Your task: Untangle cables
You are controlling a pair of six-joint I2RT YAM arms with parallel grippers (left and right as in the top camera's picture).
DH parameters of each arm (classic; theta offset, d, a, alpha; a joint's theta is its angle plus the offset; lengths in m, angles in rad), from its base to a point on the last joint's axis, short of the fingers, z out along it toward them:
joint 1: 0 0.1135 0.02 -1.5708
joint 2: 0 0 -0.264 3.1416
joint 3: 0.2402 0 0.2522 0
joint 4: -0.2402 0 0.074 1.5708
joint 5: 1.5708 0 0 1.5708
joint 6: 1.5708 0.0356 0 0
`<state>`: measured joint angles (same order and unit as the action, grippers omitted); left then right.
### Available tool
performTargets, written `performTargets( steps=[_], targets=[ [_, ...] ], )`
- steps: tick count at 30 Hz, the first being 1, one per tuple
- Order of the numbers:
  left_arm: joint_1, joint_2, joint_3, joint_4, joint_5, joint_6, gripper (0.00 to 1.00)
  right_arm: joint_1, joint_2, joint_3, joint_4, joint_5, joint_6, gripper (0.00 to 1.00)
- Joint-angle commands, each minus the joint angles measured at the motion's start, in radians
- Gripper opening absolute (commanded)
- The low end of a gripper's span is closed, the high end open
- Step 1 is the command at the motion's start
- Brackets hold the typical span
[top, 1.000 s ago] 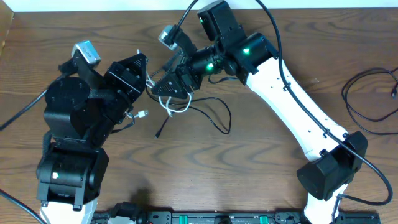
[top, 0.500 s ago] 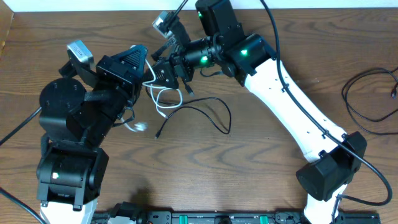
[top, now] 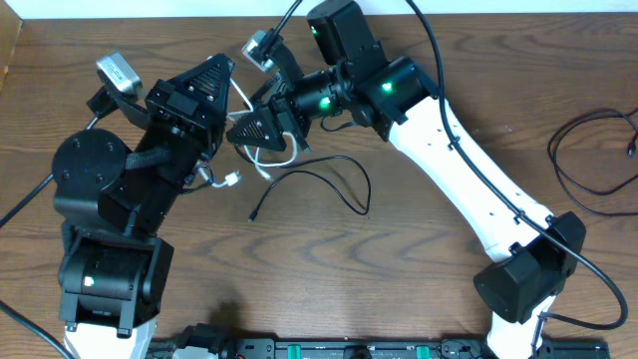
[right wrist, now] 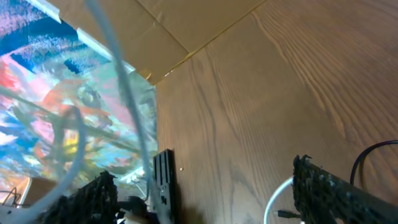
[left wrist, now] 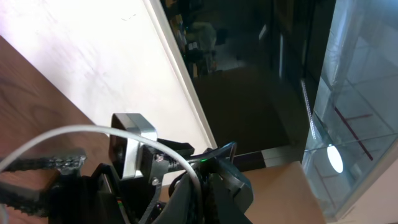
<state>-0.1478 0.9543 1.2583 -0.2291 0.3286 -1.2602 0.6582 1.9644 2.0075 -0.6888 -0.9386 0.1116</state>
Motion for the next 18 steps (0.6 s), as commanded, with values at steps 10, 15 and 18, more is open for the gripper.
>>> performTargets(
  steps=[10,15,18],
  targets=[
    [0.002,0.005,0.012,-0.082,0.0,0.179,0.08,-0.003,0.001,0.007,-0.025,0.063,-0.023,0.05],
    [0.002,0.018,0.011,-0.275,-0.102,0.323,0.08,-0.037,0.001,0.007,-0.109,0.155,-0.023,0.01],
    [0.002,0.034,0.011,-0.366,-0.158,0.414,0.17,-0.06,0.0,0.007,-0.162,0.221,-0.021,0.01]
  ],
)
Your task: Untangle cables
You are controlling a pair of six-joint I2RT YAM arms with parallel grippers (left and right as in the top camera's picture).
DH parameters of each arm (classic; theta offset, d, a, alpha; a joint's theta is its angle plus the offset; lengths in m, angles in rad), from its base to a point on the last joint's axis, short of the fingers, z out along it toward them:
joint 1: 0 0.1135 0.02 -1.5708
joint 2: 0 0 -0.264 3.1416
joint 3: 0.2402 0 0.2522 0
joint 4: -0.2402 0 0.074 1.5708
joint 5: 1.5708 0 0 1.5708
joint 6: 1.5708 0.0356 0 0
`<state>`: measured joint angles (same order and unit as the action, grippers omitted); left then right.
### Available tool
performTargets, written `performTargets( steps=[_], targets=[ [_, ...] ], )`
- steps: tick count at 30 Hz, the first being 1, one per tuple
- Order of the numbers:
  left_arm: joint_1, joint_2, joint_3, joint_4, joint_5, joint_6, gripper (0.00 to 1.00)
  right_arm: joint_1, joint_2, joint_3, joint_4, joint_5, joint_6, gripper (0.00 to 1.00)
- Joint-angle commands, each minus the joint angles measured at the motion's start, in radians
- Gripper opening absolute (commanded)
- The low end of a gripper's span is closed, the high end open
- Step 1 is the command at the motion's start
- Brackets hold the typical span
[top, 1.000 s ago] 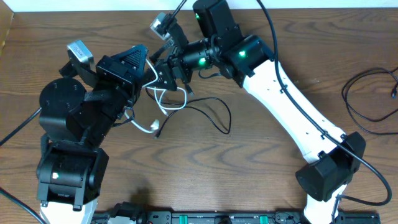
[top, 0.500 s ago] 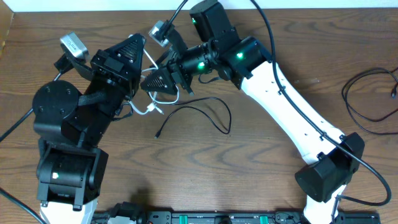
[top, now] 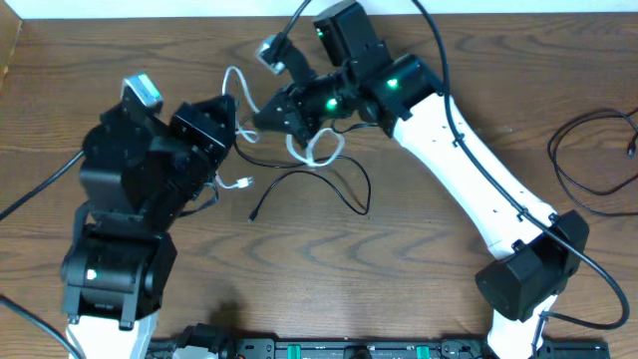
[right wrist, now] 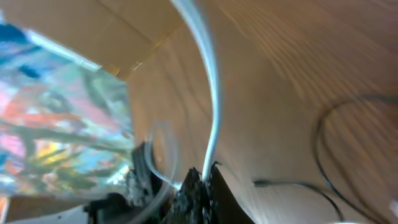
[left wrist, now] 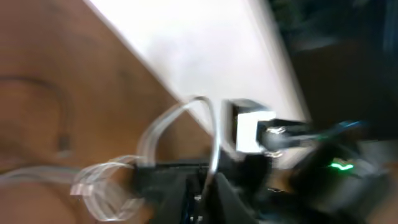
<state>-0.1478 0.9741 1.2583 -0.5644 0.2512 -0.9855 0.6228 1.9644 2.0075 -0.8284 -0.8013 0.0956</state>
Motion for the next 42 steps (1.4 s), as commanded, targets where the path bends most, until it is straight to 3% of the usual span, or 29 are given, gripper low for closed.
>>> performTargets(
  steps=[1,4,7,10,16,25,33,42],
  targets=[
    [0.002,0.023,0.011,-0.054,-0.09,0.168,0.28,-0.034,-0.003,0.007,-0.04,0.106,-0.002,0.01],
    [0.002,0.057,0.011,-0.101,-0.091,0.241,0.56,-0.068,-0.016,0.012,-0.092,0.179,0.013,0.01],
    [0.002,0.091,0.011,-0.134,-0.091,0.283,0.71,-0.116,-0.026,0.059,-0.165,0.249,0.024,0.01],
    [0.002,0.122,0.011,-0.15,-0.087,0.34,0.78,-0.17,-0.026,0.147,-0.253,0.317,0.024,0.01],
    [0.002,0.151,0.011,-0.153,-0.087,0.448,0.82,-0.311,-0.026,0.344,-0.32,0.581,0.049,0.01],
    [0.002,0.152,0.011,-0.157,-0.08,0.488,0.82,-0.524,0.011,0.391,-0.102,0.839,0.037,0.01],
    [0.0,0.155,0.01,-0.173,-0.076,0.488,0.82,-0.676,0.187,0.391,0.03,1.05,0.027,0.01],
    [0.0,0.168,0.009,-0.188,-0.077,0.488,0.82,-0.851,0.442,0.391,0.145,1.065,0.093,0.01]
  ],
)
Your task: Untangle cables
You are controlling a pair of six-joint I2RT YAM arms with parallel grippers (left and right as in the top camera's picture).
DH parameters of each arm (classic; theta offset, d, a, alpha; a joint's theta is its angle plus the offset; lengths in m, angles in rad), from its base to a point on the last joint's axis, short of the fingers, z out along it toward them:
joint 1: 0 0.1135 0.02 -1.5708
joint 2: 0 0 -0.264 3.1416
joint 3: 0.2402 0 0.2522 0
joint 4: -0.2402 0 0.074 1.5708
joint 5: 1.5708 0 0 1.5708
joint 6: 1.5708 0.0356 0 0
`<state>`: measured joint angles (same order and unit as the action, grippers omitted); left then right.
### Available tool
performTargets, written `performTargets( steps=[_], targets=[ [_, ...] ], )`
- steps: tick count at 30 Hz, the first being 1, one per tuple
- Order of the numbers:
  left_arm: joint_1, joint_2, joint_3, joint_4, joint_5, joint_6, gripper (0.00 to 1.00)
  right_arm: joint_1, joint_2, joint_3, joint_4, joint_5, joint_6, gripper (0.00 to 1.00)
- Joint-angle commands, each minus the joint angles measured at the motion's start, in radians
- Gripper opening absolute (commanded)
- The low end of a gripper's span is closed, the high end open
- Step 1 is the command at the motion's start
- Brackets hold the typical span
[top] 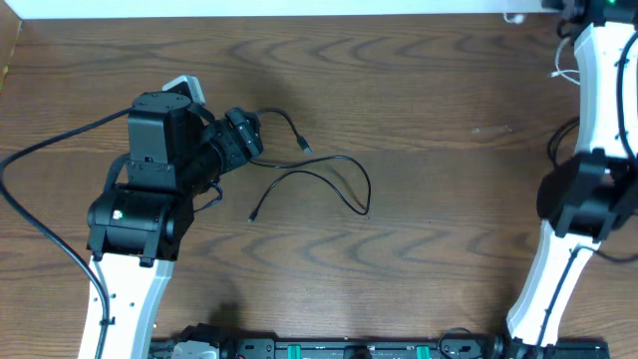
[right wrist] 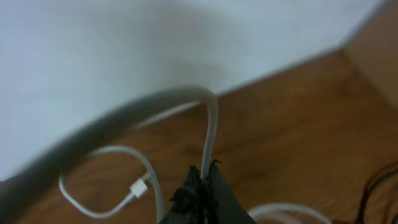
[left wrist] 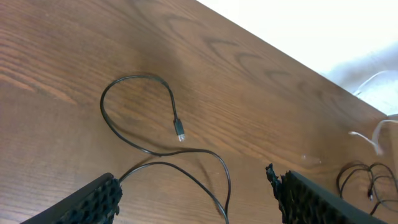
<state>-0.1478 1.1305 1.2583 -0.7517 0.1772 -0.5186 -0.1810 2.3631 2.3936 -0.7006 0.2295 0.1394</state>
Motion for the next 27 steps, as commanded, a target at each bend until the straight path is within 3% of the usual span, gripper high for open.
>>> performTargets(
  steps=[1,7,12,14,16,17,27],
  targets=[
    [0.0,0.013,0.009,-0.003,-0.003,0.021,0.82,-0.065,0.06,0.005,0.024,0.035,0.067,0.01],
    [0.0,0.014,0.009,-0.003,-0.003,0.021,0.82,-0.168,0.081,0.006,0.046,0.001,0.197,0.01],
    [0.0,0.02,0.009,-0.003,-0.003,0.021,0.82,-0.231,0.082,0.005,0.043,-0.057,0.198,0.17],
    [0.0,0.024,0.009,-0.003,-0.003,0.021,0.82,-0.248,0.082,0.005,0.043,-0.073,0.197,0.37],
    [0.0,0.028,0.009,-0.003,-0.003,0.021,0.82,-0.261,0.082,0.005,0.046,-0.114,0.196,0.81],
    [0.0,0.031,0.009,-0.002,-0.003,0.021,0.82,-0.266,0.082,0.005,0.045,-0.138,0.196,0.96],
    [0.0,0.04,0.009,-0.003,-0.003,0.021,0.82,-0.283,0.042,0.023,-0.018,-0.365,0.196,0.99]
  ],
)
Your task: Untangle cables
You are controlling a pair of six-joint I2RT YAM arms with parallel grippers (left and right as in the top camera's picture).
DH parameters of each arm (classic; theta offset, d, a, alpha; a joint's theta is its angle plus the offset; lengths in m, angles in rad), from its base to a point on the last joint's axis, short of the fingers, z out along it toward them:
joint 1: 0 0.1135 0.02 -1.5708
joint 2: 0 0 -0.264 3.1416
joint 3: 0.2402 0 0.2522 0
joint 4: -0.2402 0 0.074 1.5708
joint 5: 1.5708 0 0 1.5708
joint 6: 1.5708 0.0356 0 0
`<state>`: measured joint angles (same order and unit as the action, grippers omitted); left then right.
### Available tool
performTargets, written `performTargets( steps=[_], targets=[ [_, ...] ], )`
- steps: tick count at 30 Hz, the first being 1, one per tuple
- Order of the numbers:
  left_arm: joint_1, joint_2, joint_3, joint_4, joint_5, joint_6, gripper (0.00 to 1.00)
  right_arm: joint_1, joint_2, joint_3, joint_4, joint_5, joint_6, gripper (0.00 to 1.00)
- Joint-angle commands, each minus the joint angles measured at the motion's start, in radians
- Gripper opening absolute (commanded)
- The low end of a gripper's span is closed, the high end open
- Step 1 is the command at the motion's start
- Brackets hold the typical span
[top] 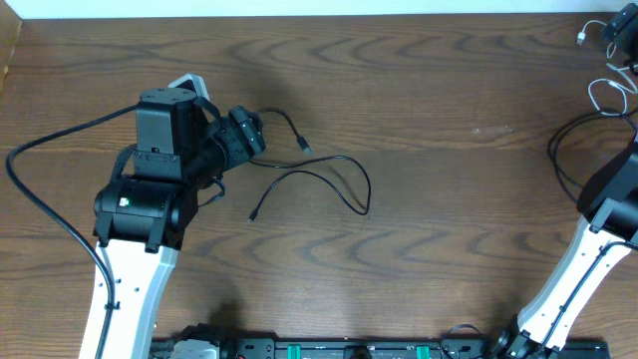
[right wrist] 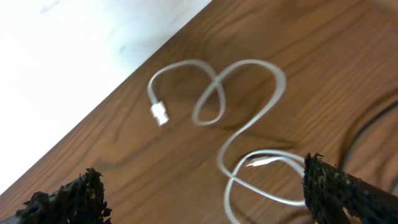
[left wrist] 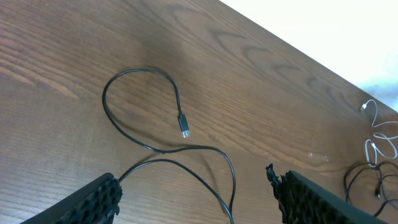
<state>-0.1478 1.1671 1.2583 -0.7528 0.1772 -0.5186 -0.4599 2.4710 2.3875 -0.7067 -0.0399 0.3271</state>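
A thin black cable (top: 321, 180) lies loosely curved on the wooden table, mid left; the left wrist view shows its loop and plug (left wrist: 184, 132). My left gripper (top: 249, 138) is open just left of it, holding nothing (left wrist: 194, 202). A white cable (top: 602, 95) lies coiled at the far right back corner, well apart from the black one. My right gripper (right wrist: 205, 198) hangs open above the white cable (right wrist: 245, 121), which rests on the wood with its plug free.
A second black cable (top: 570, 160) lies in loops at the table's right edge, just in front of the white one. The white wall runs along the table's back edge (top: 299, 14). My right arm (top: 598, 229) stands along the right side.
My right gripper was shut on the white cable at the back right corner; now it is open and the cable lies on the table beneath it. The left arm has barely shifted.
At first both grippers were close together over a tangle of white and black cable at the back left. Then each was shut on the white cable. Later the left was open by the black cable and the right held the white one far right, where it now lies.
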Motion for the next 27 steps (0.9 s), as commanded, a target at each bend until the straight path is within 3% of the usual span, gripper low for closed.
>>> performTargets(
  steps=[1,7,13,20,27],
  targets=[
    [0.0,0.004,0.009,-0.002,-0.003,0.021,0.82,-0.004,-0.084,0.029,-0.021,-0.11,0.009,0.99],
    [0.0,0.004,0.009,-0.001,-0.003,0.066,0.84,-0.003,-0.244,0.029,-0.131,-0.23,0.004,0.99],
    [0.0,0.003,0.009,0.03,-0.003,0.188,0.96,-0.002,-0.397,0.029,-0.328,-0.475,-0.033,0.99],
    [0.0,0.001,0.009,0.032,0.025,0.298,1.0,0.035,-0.492,0.029,-0.586,-0.754,-0.269,0.99],
    [0.0,0.012,0.016,-0.011,0.17,0.397,1.0,0.158,-0.532,0.029,-0.861,-0.737,-0.454,0.99]
  ],
)
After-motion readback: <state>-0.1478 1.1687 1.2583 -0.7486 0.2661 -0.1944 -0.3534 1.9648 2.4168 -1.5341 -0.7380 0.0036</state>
